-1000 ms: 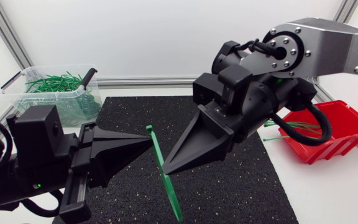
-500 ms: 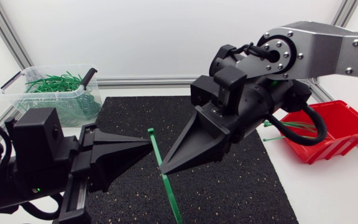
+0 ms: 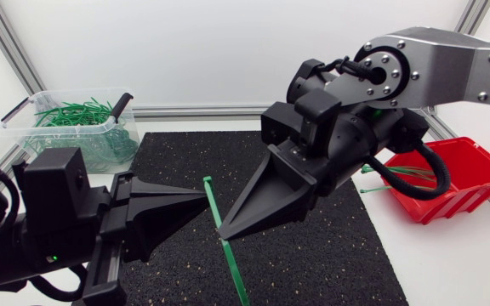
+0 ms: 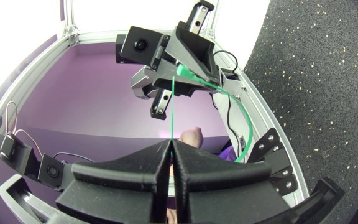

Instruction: Take a green cable tie from the red box, thread the tail through the head to close it, then place it in the transparent bin on the left.

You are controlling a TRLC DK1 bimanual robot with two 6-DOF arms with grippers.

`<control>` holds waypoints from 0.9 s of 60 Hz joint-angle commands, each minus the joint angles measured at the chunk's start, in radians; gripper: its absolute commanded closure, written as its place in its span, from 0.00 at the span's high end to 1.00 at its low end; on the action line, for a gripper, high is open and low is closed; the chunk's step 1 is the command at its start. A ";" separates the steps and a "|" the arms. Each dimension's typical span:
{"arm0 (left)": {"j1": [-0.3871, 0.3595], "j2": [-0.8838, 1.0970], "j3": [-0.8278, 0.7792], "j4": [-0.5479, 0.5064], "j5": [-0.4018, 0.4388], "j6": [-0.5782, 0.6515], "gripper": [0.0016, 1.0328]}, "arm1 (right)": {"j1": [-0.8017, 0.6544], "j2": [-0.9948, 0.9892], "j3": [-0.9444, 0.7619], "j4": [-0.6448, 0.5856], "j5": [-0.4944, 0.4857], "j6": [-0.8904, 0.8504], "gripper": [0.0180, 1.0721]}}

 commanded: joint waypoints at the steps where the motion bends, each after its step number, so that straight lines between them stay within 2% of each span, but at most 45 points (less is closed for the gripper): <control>1: 0.013 0.025 0.016 0.010 0.003 -0.056 0.04 | 0.011 -0.021 0.010 -0.012 -0.008 0.020 0.05; 10: 0.056 0.036 0.036 0.024 0.049 -0.164 0.04 | 0.007 -0.016 0.010 -0.012 -0.009 0.020 0.05; 22: 0.073 0.038 0.042 0.039 0.054 -0.265 0.04 | 0.002 -0.016 0.008 -0.012 -0.011 0.020 0.05; 54: 0.053 0.014 0.053 0.059 0.064 -0.429 0.04 | -0.021 0.010 0.025 -0.006 -0.028 0.022 0.05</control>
